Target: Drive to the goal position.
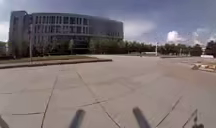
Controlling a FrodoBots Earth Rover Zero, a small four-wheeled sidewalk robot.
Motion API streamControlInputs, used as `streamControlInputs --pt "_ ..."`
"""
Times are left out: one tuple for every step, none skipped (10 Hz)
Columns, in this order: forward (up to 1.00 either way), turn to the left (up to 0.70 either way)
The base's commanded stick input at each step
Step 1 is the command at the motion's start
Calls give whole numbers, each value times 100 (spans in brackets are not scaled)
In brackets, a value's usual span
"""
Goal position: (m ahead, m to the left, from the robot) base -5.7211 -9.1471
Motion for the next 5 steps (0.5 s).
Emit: streamControlInputs --pt "100 -6" --pt "100 -27" --pt "100 -42" --pt "100 -42" --pt "100 -42"
